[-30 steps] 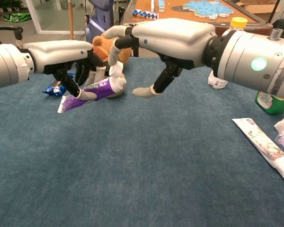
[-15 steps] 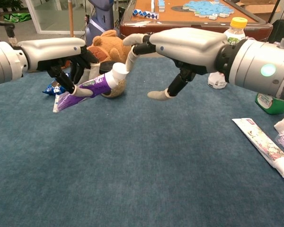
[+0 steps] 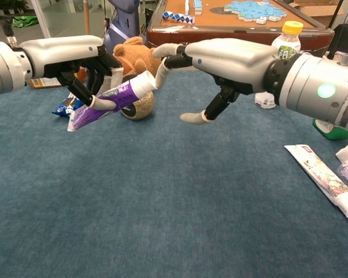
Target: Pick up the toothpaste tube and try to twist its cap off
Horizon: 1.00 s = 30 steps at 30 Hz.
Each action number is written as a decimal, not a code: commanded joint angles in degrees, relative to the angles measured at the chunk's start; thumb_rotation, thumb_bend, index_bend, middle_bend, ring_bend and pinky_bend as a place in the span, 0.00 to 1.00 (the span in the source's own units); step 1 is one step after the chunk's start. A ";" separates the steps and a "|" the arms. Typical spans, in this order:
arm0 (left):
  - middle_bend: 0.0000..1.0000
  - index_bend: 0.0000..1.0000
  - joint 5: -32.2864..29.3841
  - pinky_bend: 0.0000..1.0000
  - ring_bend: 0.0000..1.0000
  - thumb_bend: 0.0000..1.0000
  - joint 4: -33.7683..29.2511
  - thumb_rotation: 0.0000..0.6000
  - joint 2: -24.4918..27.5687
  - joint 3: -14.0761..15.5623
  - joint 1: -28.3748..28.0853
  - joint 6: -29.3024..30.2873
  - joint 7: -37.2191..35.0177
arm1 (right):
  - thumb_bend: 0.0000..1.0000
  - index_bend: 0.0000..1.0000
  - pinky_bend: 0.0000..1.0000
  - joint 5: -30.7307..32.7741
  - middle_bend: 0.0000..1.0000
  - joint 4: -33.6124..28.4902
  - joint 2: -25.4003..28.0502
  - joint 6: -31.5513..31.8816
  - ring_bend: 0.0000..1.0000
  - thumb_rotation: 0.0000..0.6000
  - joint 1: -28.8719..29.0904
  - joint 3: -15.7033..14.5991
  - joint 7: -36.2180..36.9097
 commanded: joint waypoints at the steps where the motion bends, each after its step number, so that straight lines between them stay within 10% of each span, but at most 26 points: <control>1: 0.74 0.60 0.85 0.50 0.58 0.43 0.20 1.00 -0.01 0.26 0.43 0.92 -0.24 | 0.35 0.28 0.05 -1.27 0.05 -2.09 1.86 1.85 0.00 1.00 -1.11 0.07 2.92; 16: 0.78 0.61 -2.63 0.54 0.61 0.43 -2.24 1.00 -0.82 0.15 0.52 0.64 0.92 | 0.05 0.01 0.00 2.18 0.00 -9.89 6.10 2.53 0.00 1.00 -1.07 5.19 19.12; 30: 0.79 0.62 -6.14 0.55 0.62 0.43 -4.04 1.00 -1.96 -0.68 -1.04 1.69 6.17 | 0.00 0.00 0.00 10.20 0.00 -3.54 -1.09 -3.28 0.00 1.00 2.43 9.56 35.38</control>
